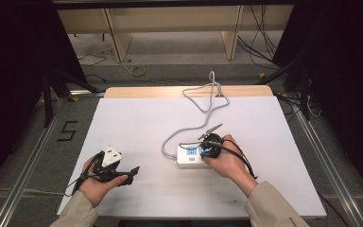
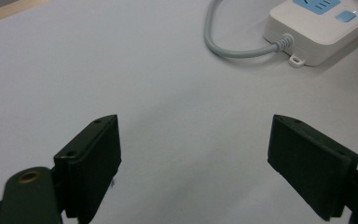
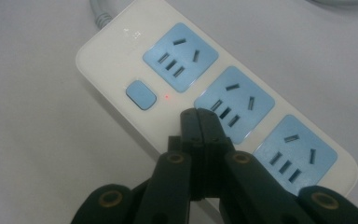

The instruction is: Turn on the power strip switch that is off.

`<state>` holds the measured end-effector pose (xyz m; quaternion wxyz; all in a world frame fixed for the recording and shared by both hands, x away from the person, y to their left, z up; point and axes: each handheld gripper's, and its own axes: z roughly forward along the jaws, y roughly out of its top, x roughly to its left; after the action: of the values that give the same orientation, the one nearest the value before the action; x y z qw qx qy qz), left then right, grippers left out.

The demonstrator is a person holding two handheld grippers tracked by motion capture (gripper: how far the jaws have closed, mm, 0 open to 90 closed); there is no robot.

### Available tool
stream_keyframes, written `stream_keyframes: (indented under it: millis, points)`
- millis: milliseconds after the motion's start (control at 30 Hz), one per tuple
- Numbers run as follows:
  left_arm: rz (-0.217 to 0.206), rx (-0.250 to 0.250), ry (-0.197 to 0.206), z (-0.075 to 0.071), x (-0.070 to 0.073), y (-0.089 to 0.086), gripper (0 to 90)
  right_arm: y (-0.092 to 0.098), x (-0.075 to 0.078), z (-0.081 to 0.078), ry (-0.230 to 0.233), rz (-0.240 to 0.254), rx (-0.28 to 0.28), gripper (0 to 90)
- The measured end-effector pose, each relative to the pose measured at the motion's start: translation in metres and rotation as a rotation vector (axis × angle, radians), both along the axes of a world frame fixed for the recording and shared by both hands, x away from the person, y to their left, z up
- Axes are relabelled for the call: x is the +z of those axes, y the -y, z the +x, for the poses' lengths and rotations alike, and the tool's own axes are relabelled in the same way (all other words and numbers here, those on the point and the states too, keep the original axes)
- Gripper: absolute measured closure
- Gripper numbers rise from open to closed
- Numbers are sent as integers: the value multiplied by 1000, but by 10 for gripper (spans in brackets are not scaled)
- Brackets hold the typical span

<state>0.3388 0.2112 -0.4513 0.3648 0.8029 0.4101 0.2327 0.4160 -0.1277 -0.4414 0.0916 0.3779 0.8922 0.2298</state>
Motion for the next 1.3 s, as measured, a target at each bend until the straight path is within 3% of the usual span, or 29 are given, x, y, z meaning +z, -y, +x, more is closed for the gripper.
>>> stream_keyframes:
  millis: [1300]
  points:
    - [-3,-3,-3,0,0,0,169,3,-1,1,5,19,8,900]
